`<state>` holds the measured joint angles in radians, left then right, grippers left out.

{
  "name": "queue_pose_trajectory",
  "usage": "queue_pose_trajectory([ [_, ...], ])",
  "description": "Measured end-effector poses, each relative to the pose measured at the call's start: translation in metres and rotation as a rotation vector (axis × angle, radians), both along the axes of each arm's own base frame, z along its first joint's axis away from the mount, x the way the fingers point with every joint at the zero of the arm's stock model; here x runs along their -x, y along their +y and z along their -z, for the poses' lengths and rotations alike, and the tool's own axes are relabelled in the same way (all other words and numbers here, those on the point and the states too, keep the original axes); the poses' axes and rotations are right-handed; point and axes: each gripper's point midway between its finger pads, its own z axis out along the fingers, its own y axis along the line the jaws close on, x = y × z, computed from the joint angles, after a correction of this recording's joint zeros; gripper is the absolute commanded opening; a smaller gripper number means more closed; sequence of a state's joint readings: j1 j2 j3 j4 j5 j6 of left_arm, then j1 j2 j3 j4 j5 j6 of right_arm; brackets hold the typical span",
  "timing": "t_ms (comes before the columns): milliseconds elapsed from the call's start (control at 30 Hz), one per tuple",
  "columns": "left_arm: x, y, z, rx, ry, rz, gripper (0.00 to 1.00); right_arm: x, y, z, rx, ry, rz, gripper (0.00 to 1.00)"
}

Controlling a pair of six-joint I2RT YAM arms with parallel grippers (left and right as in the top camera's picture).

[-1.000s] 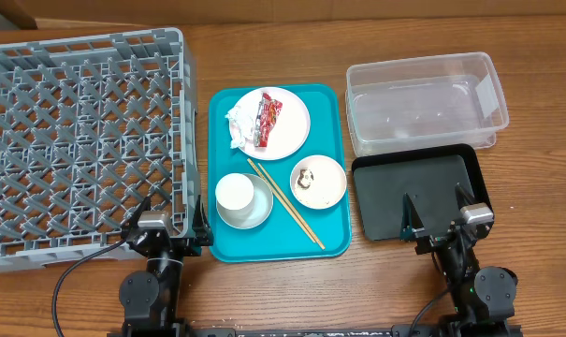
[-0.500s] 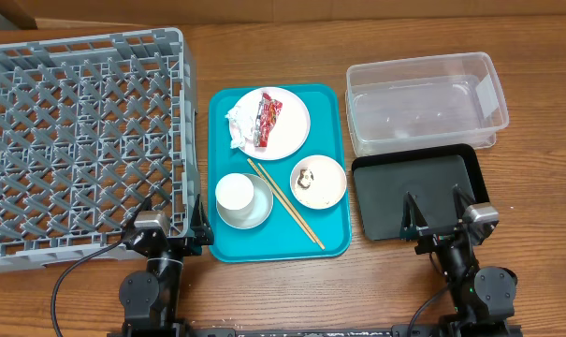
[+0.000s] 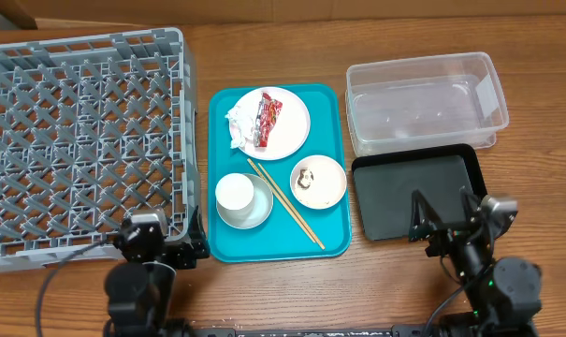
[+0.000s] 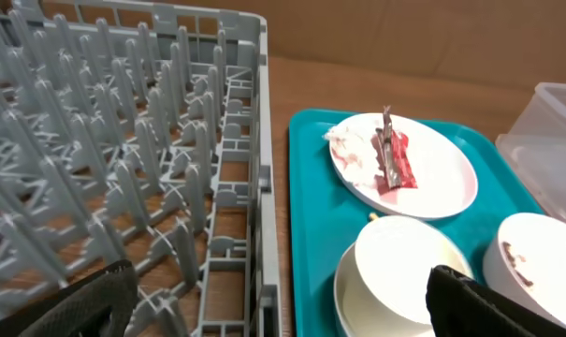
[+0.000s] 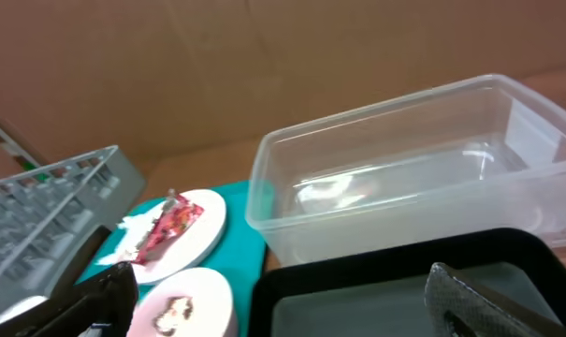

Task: Sort waste into correct bins and load items into the dishwasher
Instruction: 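Reach the right gripper to the red wrapper on the white plate and grasp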

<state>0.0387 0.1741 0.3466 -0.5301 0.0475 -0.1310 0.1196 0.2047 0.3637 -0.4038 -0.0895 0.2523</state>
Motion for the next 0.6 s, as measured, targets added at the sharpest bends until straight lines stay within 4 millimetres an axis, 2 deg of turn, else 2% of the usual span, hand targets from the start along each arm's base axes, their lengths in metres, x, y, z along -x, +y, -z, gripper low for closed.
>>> queue_pose_trajectory([
  [100,0.001,0.0,-0.007,-0.003,0.106,0.003,1.0,-0.006,0.006,-0.012,-0.005,0.087,-0.026,1.0],
  [367,0.002,0.0,-0.006,0.016,0.491,0.002,1.0,-0.025,0.014,-0.013,0.018,0.415,-0.056,1.0],
  [600,0.006,-0.003,0.0,0.036,0.691,0.016,1.0,-0.044,0.028,-0.008,-0.004,0.521,-0.119,1.0],
])
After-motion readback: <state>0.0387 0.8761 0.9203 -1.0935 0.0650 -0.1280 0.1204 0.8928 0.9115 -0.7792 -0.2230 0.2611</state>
